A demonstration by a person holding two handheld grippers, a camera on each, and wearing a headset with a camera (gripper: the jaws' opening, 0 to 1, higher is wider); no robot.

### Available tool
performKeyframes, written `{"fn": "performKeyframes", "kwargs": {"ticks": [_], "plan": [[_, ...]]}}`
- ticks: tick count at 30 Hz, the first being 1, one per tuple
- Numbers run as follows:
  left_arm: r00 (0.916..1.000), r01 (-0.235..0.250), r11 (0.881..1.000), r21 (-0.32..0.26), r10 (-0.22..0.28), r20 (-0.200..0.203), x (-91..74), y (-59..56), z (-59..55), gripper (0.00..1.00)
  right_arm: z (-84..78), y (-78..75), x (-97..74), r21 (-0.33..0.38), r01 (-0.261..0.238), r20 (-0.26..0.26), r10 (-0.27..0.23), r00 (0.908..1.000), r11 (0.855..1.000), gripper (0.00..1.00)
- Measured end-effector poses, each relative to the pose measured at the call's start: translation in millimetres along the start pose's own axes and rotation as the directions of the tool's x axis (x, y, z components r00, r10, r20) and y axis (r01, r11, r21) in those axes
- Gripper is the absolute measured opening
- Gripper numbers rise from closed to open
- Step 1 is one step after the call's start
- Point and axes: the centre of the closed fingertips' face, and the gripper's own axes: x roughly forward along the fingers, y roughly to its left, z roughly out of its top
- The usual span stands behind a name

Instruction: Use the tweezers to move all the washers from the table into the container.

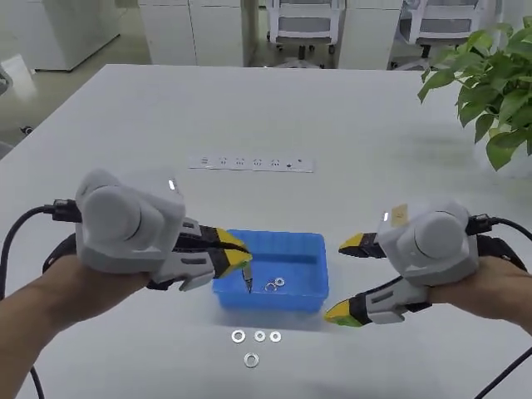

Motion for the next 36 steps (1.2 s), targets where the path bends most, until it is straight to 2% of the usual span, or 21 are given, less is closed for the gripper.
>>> {"fn": "performKeyframes", "kwargs": {"ticks": [8, 13, 25, 30, 36], "plan": [[1.0000, 0.002, 1.000, 0.006, -0.002, 0.000, -5.0, -9.3, 1.1, 0.06, 0.7, 4.7, -4.7, 0.012, 0.015, 0.018, -0.016, 0.9997, 1.000, 0.66], [0.9999, 0.011, 1.000, 0.009, -0.011, 0.000, -4.5, -18.2, -2.5, 0.06, -0.9, 9.9, -6.2, 0.017, 0.017, 0.026, -0.018, 0.9995, 1.000, 0.68], [0.9994, 0.034, 0.999, 0.008, -0.034, -0.008, -3.0, -37.3, -21.8, 0.06, 2.9, 18.4, -5.5, 0.019, 0.025, 0.051, -0.026, 0.9984, 1.000, 0.75], [0.9990, 0.041, 0.999, 0.000, -0.041, -0.016, -1.4, -41.7, -29.7, 0.06, 2.3, 24.6, -3.2, 0.026, 0.018, 0.055, -0.020, 0.9983, 1.000, 0.79], [0.9990, 0.044, 0.999, -0.011, -0.044, -0.012, 1.5, -44.9, -34.1, 0.06, -0.8, 29.9, -1.8, 0.036, 0.017, 0.060, -0.019, 0.9980, 0.999, 0.84]]}}
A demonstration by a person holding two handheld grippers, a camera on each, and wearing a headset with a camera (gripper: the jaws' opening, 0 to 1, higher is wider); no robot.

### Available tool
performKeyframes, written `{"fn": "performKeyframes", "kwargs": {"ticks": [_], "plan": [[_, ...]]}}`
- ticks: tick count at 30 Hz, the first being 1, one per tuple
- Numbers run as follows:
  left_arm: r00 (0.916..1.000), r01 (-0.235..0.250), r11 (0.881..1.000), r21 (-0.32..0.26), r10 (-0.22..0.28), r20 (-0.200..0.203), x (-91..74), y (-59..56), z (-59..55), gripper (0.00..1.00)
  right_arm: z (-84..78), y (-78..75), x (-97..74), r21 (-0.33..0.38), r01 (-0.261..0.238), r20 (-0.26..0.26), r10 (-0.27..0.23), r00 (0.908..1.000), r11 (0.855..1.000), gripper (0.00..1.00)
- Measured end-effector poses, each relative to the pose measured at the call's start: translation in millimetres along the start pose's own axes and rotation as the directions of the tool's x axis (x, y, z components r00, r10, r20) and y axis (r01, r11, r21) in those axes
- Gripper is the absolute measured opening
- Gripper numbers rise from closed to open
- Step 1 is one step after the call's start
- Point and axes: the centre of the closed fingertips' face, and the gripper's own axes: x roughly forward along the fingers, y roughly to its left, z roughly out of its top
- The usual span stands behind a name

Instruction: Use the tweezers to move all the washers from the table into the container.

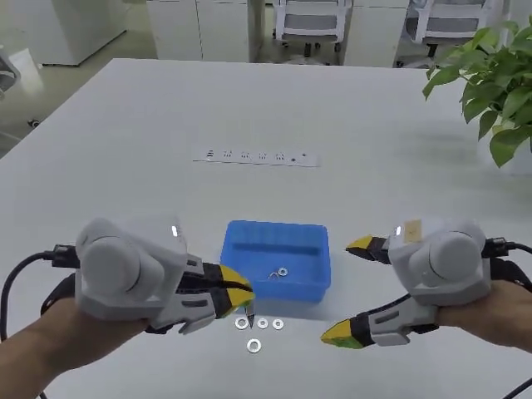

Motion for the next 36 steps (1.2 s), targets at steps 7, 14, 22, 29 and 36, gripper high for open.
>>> {"fn": "performKeyframes", "kwargs": {"ticks": [7, 14, 22, 29, 36], "plan": [[0.9999, 0.010, 1.000, -0.009, -0.010, -0.005, 4.7, -3.6, -6.0, 0.06, -4.2, 5.3, 2.2, 0.015, -0.005, 0.005, 0.005, 1.0000, 1.000, 0.92], [0.9998, 0.017, 1.000, -0.011, -0.017, -0.010, 6.8, -3.9, -8.7, 0.06, -5.6, 9.7, 5.6, 0.036, -0.010, 0.010, 0.010, 0.9999, 0.999, 1.00], [0.9996, 0.026, 0.999, -0.021, -0.026, -0.011, 8.4, -6.3, -12.4, 0.06, -10.0, 15.0, 7.9, 0.042, -0.020, -0.005, 0.020, 0.9998, 0.999, 1.00], [0.9993, 0.034, 0.999, -0.029, -0.035, -0.014, 11.5, -9.0, -16.3, 0.06, -14.3, 18.4, 9.2, 0.039, -0.028, -0.020, 0.029, 0.9994, 0.999, 1.00], [0.9988, 0.044, 0.998, -0.038, -0.045, -0.017, 14.0, -11.6, -20.4, 0.06, -15.1, 21.1, 10.1, 0.040, -0.030, -0.022, 0.031, 0.9993, 0.999, 1.00]]}}
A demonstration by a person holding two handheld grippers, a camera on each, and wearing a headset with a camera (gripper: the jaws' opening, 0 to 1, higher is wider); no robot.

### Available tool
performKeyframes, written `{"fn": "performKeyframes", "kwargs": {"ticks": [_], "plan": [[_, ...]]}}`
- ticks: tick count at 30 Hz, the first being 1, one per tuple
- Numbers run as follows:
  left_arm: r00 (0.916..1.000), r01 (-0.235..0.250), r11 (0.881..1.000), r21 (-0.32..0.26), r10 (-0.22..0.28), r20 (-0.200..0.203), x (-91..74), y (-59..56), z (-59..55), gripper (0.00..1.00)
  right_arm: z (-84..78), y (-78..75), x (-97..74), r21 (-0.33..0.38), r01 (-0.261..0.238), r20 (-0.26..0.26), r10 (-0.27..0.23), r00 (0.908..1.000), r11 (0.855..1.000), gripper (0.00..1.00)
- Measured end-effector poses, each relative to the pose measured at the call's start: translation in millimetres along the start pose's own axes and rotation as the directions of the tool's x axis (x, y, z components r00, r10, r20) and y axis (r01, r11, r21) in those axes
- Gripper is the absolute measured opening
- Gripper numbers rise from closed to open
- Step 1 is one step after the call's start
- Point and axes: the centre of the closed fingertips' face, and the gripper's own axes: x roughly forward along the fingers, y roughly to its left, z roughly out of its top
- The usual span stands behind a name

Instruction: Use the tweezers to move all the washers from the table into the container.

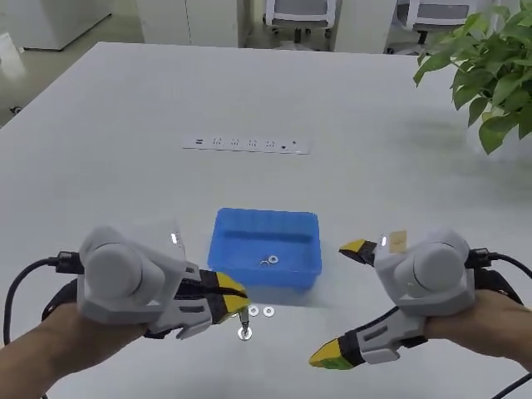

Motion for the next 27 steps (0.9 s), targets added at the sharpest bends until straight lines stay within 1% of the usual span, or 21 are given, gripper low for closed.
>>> {"fn": "performKeyframes", "kwargs": {"ticks": [9, 10, 13, 18, 21, 25, 27], "plan": [[0.9999, 0.009, 1.000, -0.002, -0.009, -0.007, 3.9, -3.1, -5.2, 0.06, -2.7, 5.0, 0.0, 0.003, -0.008, -0.008, 0.008, 0.9999, 1.000, 1.00], [1.0000, 0.009, 1.000, -0.005, -0.009, 0.002, 4.0, -3.1, -4.1, 0.06, -2.9, 5.2, 0.1, 0.003, -0.009, -0.008, 0.009, 0.9999, 1.000, 1.00], [0.9999, 0.010, 1.000, -0.008, -0.010, 0.005, 4.6, -2.4, -3.9, 0.06, -3.2, 5.5, 0.3, 0.003, -0.011, -0.008, 0.011, 0.9999, 1.000, 1.00], [0.9998, 0.020, 1.000, -0.002, -0.020, -0.003, 4.7, -2.7, -4.2, 0.06, -0.9, 7.4, 1.0, -0.003, -0.019, 0.004, 0.019, 0.9998, 1.000, 0.99], [0.9998, 0.021, 1.000, 0.000, -0.021, -0.006, 3.8, -2.4, -3.8, 0.06, -1.4, 7.1, 2.2, -0.001, -0.019, 0.000, 0.019, 0.9998, 1.000, 0.99], [0.9997, 0.025, 1.000, -0.005, -0.025, 0.001, 3.8, -2.8, -2.0, 0.06, -1.6, 8.5, 3.2, -0.002, -0.023, -0.002, 0.023, 0.9997, 1.000, 0.99], [0.9996, 0.027, 1.000, -0.002, -0.027, -0.006, 4.3, -3.4, -3.3, 0.06, -1.5, 9.2, 3.5, 0.000, -0.025, -0.001, 0.025, 0.9997, 1.000, 0.99]]}}
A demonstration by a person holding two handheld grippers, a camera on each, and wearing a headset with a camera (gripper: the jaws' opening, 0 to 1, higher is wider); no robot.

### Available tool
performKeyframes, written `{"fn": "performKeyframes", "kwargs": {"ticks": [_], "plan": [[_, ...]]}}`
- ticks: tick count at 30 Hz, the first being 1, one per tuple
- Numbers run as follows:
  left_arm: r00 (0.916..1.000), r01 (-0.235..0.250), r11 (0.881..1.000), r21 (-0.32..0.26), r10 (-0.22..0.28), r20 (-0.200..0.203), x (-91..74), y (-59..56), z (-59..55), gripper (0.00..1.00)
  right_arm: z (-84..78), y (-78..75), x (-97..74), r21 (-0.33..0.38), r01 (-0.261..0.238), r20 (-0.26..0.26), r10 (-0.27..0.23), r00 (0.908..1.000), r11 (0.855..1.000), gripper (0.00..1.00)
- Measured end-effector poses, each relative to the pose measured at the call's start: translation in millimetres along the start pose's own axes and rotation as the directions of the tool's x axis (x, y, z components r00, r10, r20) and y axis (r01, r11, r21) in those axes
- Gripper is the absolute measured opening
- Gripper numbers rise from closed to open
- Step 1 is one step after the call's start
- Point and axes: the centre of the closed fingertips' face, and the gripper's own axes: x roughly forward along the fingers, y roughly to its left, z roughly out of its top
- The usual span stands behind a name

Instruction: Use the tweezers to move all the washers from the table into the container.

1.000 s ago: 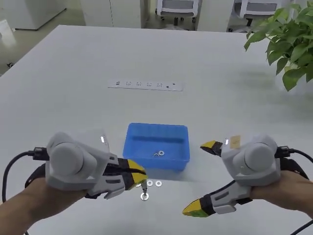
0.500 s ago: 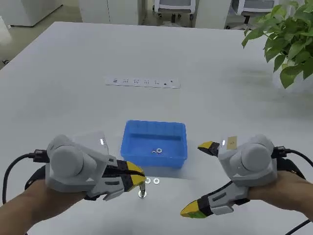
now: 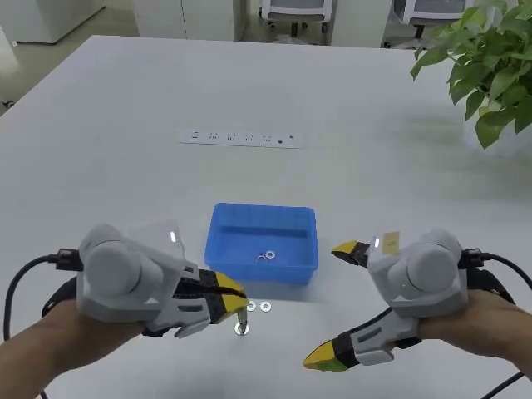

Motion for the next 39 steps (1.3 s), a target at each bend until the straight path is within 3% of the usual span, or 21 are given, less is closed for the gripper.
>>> {"fn": "performKeyframes", "kwargs": {"ticks": [8, 18, 39], "plan": [[1.0000, 0.004, 1.000, 0.008, -0.004, -0.006, 1.8, -0.9, -2.9, 0.06, 2.5, 4.9, 3.7, -0.017, -0.023, 0.004, 0.023, 0.9997, 1.000, 0.97], [0.9987, 0.043, 0.999, 0.031, -0.043, -0.026, 0.1, -3.4, -4.1, 0.06, 16.4, 15.9, 15.6, -0.086, -0.092, 0.031, 0.095, 0.9950, 0.992, 0.82], [0.9942, 0.091, 0.995, 0.051, -0.087, -0.064, -2.8, -3.6, -8.1, 0.06, 34.5, 37.9, 51.7, -0.232, -0.237, -0.002, 0.243, 0.9701, 0.944, 0.47]]}}
